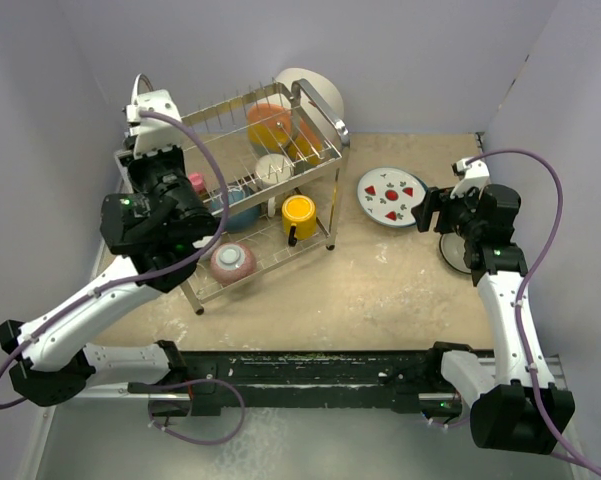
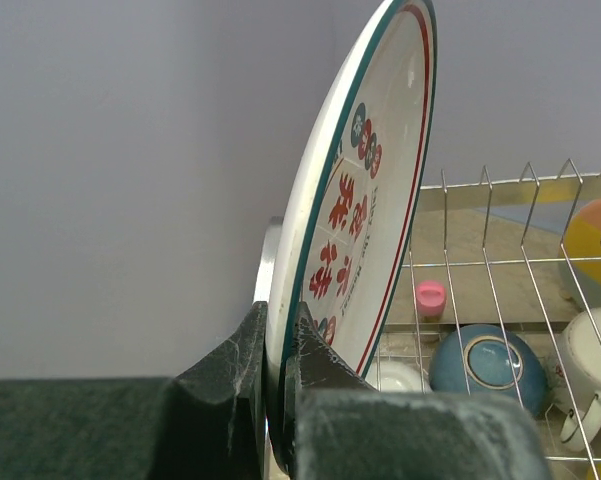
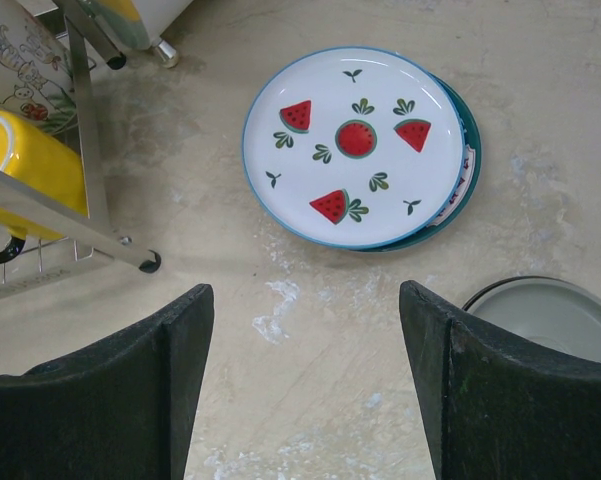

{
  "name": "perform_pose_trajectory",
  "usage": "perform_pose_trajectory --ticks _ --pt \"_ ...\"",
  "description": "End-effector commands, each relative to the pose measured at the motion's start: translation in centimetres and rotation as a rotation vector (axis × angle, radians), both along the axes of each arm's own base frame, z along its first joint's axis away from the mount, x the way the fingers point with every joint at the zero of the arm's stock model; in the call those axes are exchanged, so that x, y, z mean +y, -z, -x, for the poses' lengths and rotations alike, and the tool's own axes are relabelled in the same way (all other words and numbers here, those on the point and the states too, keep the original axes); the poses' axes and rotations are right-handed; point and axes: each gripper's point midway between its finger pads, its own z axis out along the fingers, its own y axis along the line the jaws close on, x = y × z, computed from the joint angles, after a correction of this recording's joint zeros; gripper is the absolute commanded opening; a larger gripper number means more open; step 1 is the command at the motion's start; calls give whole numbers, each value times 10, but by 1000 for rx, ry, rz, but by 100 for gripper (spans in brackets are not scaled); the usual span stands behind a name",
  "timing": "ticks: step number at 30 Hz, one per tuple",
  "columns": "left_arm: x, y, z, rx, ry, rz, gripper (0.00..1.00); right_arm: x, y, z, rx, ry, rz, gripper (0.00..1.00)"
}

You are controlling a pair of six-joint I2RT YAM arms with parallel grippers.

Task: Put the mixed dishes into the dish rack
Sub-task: Insert the plate into the dish rack.

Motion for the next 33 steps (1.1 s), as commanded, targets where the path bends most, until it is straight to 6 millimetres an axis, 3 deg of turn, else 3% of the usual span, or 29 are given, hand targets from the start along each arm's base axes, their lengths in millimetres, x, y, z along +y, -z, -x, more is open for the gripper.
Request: perform_pose_trajectory --ticks 1,9,20,33 --pt "-2 8 -5 14 -32 7 0 -2 -15 -3 -59 14 -3 77" --pt "-3 4 -15 33 -76 -20 0 -3 -15 -3 -61 18 0 77" --pt "13 -3 -3 22 -76 -2 0 -3 -14 -3 -58 17 0 77" --pt "9 11 -6 42 -77 -31 0 -4 -12 -3 -55 23 1 77"
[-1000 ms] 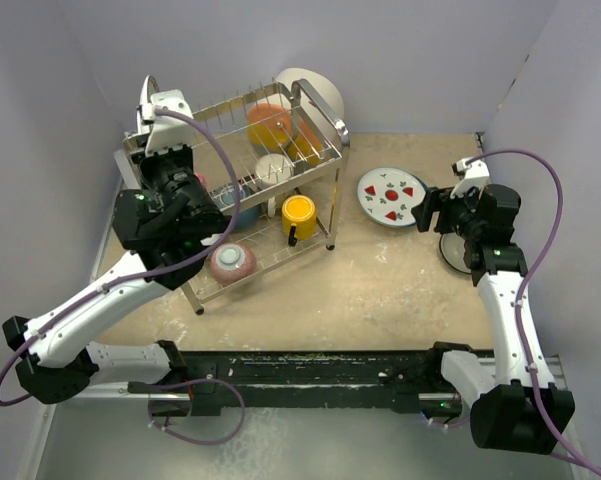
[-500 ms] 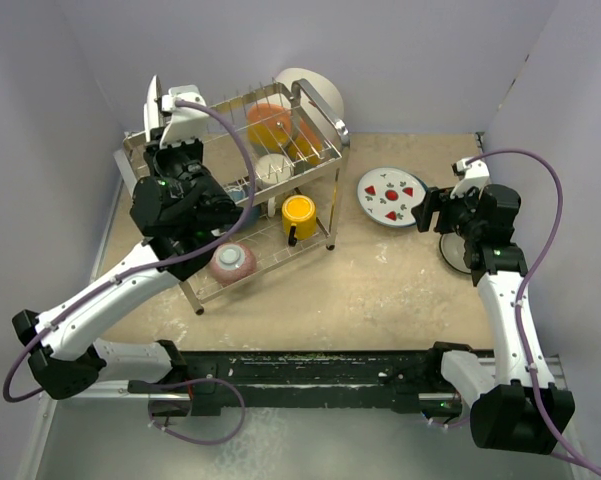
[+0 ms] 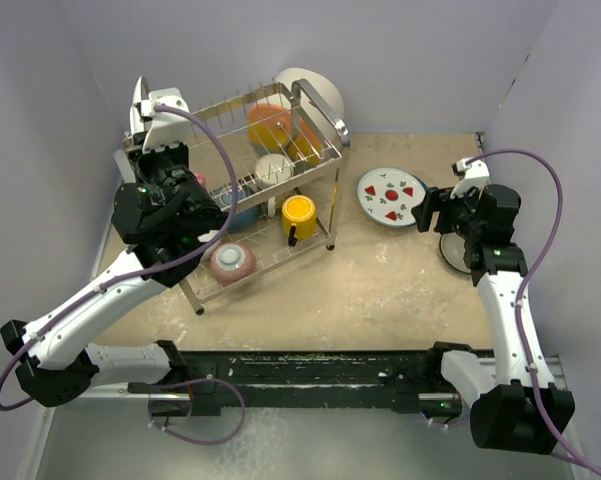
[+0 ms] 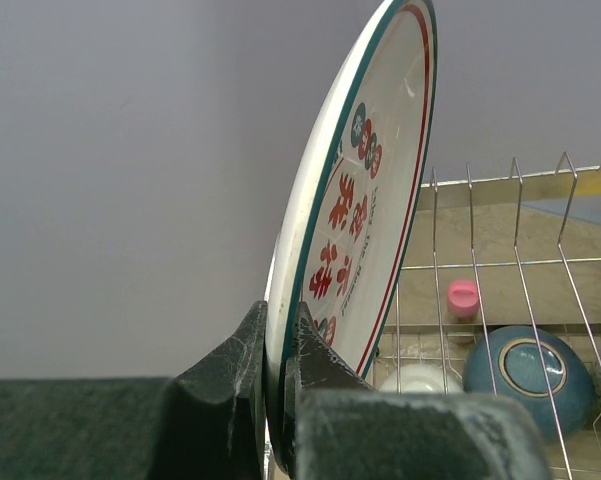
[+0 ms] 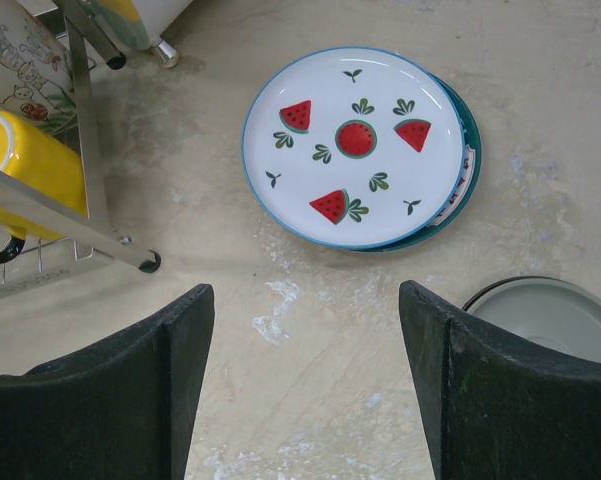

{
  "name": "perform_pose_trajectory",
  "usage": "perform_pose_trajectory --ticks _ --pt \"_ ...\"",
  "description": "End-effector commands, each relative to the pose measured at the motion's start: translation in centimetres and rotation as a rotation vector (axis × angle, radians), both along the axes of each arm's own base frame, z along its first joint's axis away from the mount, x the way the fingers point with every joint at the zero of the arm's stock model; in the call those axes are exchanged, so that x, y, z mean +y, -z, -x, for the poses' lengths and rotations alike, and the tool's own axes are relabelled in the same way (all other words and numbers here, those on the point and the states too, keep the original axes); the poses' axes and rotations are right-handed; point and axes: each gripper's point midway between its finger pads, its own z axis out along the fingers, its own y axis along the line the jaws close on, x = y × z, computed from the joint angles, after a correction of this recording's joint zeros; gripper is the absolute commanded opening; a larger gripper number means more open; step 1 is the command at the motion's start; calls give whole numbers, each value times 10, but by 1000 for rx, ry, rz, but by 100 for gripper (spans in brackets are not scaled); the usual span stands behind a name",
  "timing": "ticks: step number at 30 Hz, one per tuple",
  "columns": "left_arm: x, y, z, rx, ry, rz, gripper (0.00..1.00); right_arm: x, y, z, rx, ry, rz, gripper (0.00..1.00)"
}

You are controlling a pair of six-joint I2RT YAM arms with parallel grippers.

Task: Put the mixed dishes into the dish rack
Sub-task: Insert the plate into the dish rack.

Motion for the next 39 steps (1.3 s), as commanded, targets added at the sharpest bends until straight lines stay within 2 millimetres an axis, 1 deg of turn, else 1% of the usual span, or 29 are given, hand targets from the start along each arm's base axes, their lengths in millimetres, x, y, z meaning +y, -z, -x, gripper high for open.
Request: perform_pose_trajectory --ticks 1,11,20,23,28,35,37,39 --pt "6 3 4 -21 -18 52 0 -4 -13 -4 -56 22 1 77" --pt "2 16 1 -9 -18 36 0 -4 -12 -4 -55 24 1 77" --pt "5 25 4 -7 -18 34 0 -4 -11 -4 -51 22 0 77" --pt "5 28 4 -9 -18 36 4 -4 -11 -5 -51 22 1 77" --pt "0 34 0 1 -18 24 14 -4 -11 -5 -51 24 1 77" --pt "-4 41 -3 12 -17 10 25 -5 -10 -5 -51 26 3 77" --pt "-3 42 -3 11 -18 11 29 -5 -10 -5 -50 26 1 77" --pt "-3 41 -2 9 -18 14 35 -5 -10 -5 -50 26 3 77"
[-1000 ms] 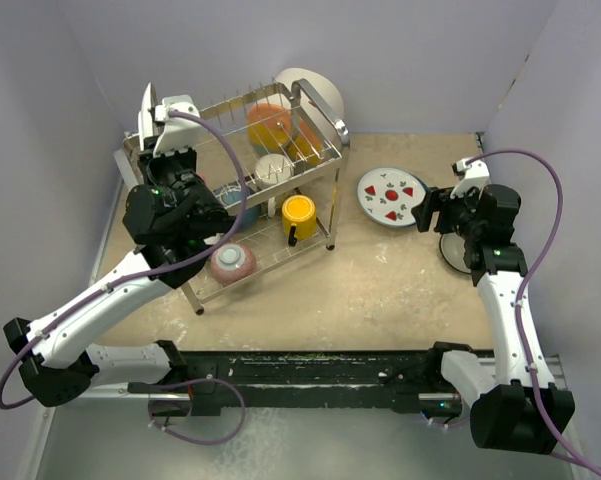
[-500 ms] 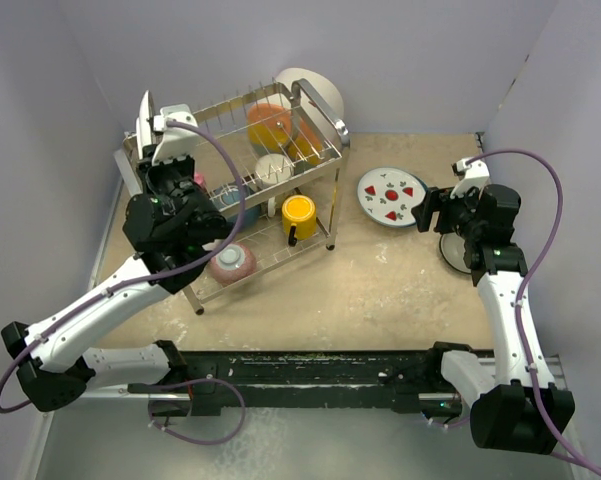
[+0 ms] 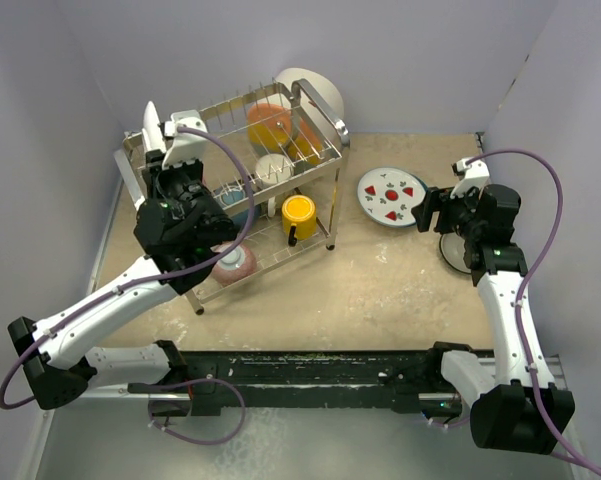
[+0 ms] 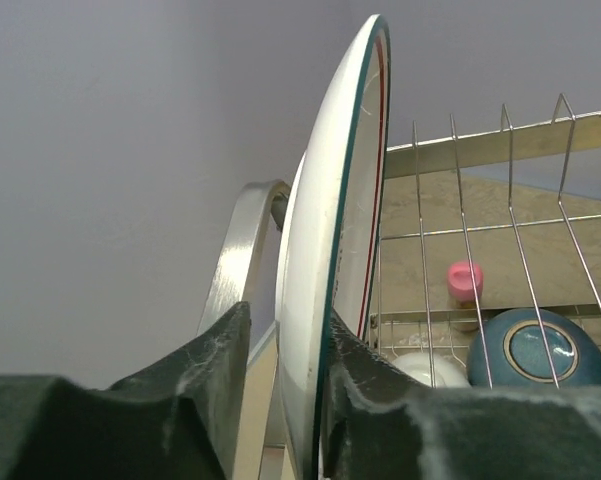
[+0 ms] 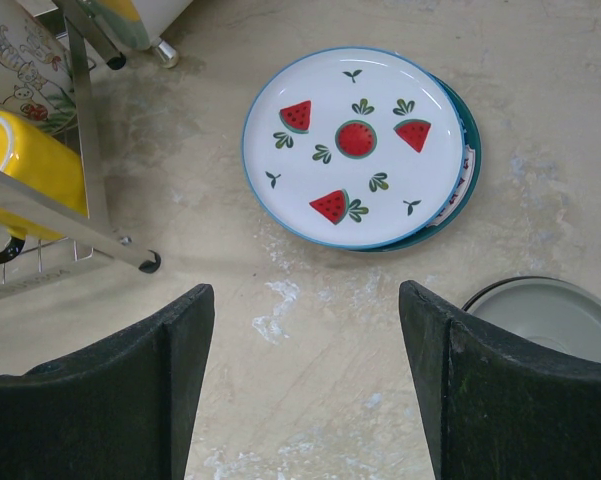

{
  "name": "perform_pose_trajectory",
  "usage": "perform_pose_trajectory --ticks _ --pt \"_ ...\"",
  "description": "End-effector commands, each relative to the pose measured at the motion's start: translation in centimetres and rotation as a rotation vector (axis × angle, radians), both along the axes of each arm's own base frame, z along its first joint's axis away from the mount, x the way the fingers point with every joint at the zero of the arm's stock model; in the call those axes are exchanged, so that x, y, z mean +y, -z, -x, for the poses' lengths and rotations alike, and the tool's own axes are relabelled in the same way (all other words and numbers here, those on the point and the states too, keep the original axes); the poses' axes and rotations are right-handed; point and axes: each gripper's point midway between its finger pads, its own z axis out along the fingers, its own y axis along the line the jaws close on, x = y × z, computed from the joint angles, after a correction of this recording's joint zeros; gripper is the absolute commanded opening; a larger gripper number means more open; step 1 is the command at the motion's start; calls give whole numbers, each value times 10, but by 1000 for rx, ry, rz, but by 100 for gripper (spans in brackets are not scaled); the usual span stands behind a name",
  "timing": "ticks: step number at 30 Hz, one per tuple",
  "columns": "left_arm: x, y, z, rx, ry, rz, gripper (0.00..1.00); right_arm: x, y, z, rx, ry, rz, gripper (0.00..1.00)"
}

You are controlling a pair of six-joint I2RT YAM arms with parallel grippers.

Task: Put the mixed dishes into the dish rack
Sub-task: Insert the plate into the dish rack.

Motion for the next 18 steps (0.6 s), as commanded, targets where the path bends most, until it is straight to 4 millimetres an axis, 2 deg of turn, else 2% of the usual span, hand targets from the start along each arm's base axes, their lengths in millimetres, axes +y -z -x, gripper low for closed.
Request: perform_pose_trajectory --ticks 1,6,9,16,18 --pt "6 -3 5 -21 -16 53 40 -5 -10 -5 -49 25 2 77" --pt "9 -12 8 -40 -13 79 72 -4 -10 -5 -49 24 2 77" --pt "11 -20 12 -54 -4 99 83 -3 -10 -5 -50 18 1 77" --pt "16 -26 18 -74 13 127 87 -4 -10 -5 -50 18 4 77" --pt "19 -26 21 -81 12 137 83 -4 -10 -5 -50 20 4 77"
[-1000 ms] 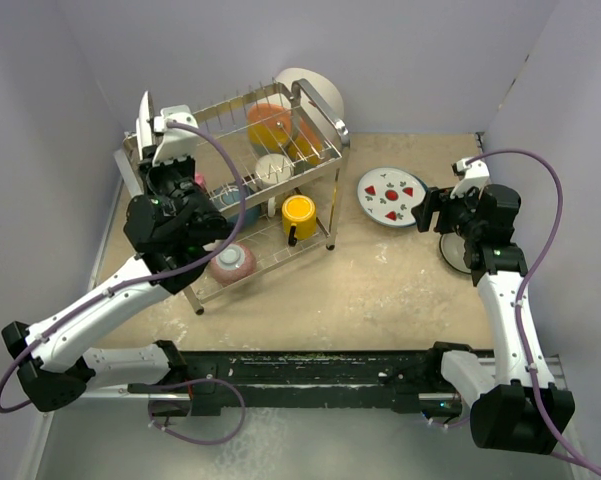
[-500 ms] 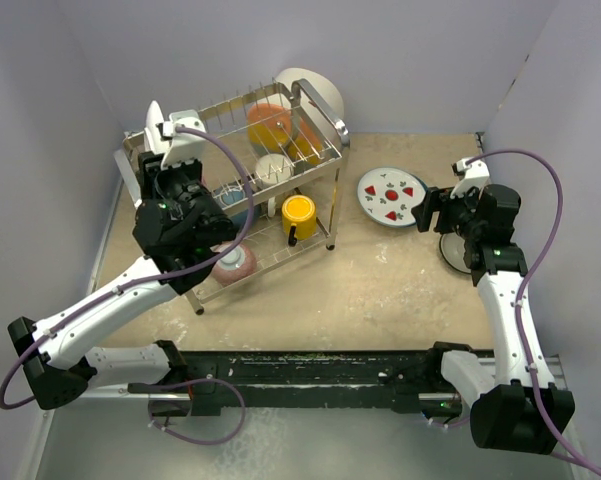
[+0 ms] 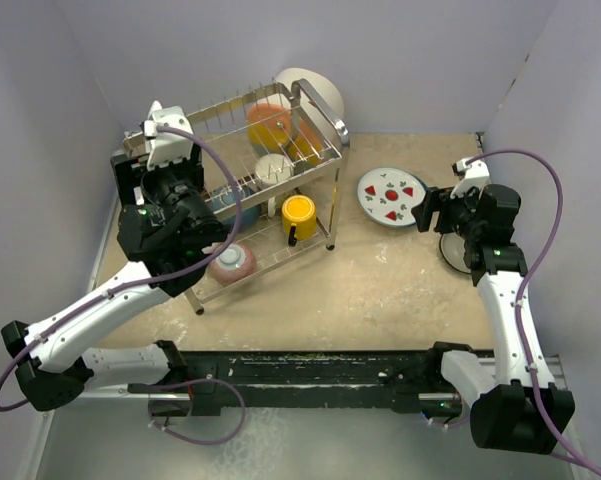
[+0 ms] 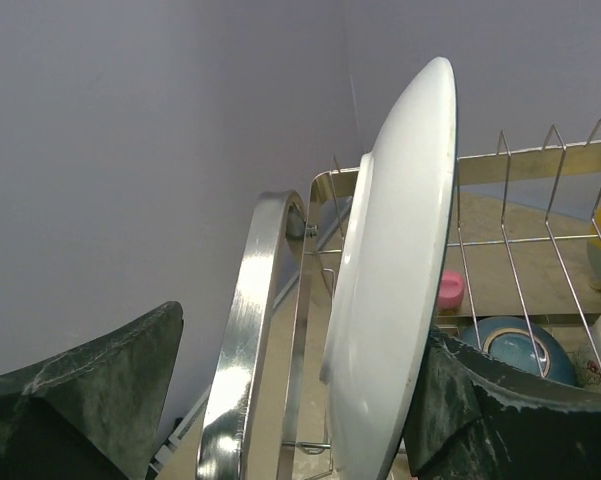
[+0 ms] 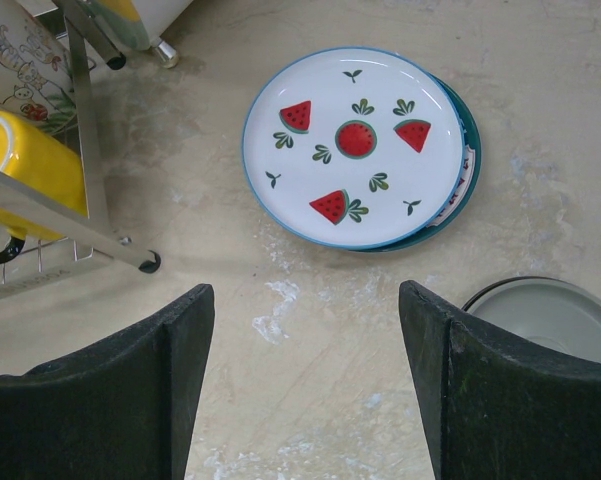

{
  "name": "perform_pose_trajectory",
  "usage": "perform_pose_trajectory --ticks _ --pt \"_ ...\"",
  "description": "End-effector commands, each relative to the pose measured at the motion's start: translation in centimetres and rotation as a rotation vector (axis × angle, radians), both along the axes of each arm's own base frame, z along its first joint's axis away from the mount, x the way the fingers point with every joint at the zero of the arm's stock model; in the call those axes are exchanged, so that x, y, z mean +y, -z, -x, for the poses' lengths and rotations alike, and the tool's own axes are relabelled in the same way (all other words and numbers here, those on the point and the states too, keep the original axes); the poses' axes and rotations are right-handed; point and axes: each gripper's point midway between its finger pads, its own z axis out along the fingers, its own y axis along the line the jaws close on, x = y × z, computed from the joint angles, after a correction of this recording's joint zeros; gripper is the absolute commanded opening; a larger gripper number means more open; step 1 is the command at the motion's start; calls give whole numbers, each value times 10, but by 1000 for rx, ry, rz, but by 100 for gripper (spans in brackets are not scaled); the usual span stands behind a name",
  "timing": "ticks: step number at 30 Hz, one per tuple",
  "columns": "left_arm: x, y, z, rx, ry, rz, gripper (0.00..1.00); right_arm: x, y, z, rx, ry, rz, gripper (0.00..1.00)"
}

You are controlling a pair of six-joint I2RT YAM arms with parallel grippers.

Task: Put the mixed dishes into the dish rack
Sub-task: Insert the plate into the dish rack.

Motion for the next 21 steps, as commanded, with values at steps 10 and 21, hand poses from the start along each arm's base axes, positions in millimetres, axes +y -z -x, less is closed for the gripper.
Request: perform_pose_trajectory --ticks 10,21 --pt "33 -18 26 -70 -7 126 56 -4 -10 -5 -50 20 6 76" --pt "34 -21 30 -100 16 171 77 -4 -8 -5 -46 18 5 76"
